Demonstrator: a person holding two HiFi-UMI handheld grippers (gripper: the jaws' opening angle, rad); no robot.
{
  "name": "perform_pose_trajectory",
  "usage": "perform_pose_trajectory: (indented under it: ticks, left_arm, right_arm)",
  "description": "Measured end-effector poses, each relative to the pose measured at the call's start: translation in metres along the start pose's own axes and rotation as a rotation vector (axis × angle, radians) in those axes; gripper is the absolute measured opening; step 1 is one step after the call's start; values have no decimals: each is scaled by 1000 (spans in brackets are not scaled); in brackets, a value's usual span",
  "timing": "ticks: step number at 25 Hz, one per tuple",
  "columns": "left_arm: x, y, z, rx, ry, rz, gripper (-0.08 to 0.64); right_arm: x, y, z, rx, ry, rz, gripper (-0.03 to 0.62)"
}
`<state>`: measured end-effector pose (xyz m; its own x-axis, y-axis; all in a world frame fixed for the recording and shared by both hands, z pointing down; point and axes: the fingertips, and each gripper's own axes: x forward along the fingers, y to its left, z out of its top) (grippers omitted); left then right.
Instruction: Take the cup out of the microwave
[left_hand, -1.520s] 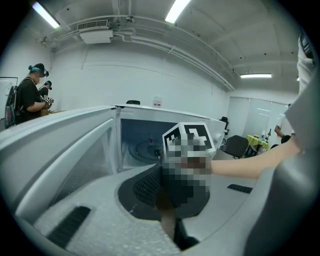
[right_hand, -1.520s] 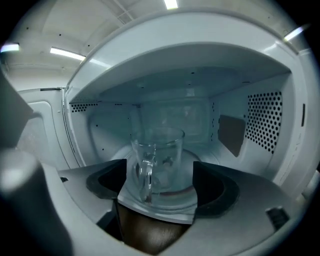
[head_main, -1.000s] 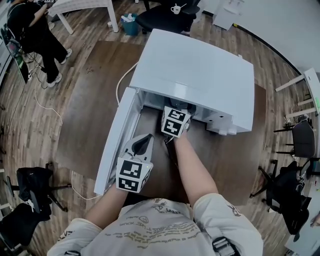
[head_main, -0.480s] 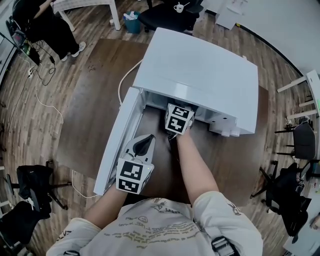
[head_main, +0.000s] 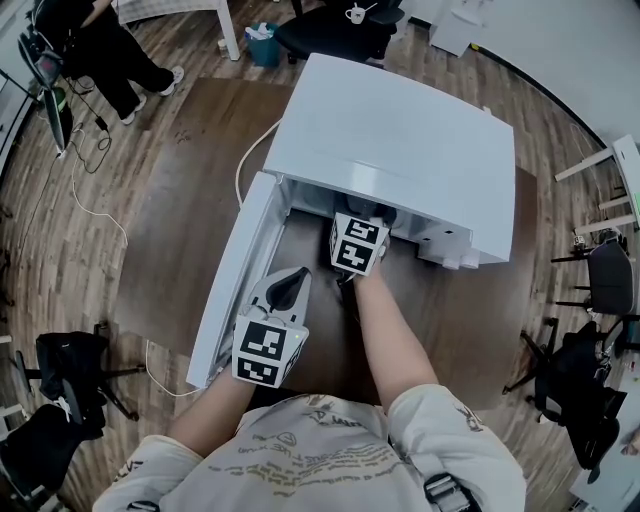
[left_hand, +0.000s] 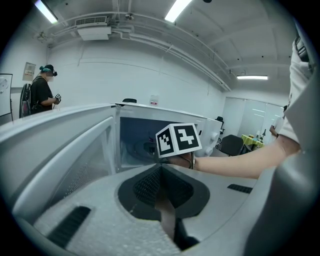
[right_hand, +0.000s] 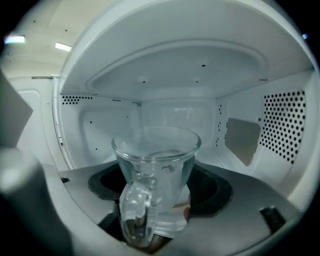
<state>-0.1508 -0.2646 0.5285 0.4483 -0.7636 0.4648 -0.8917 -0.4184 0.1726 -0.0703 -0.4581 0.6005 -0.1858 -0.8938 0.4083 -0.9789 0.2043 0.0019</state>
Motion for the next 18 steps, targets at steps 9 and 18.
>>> perform_pose_trajectory:
  ticks: [9, 18]
  left_arm:
    - [-6, -16, 8, 17, -24, -3, 14]
    - [-21, -30, 9, 15, -41, 8, 14]
  right_arm:
    - [-34, -5, -2, -12, -25, 16, 373]
    - [-99, -14, -11, -7, -35, 21, 373]
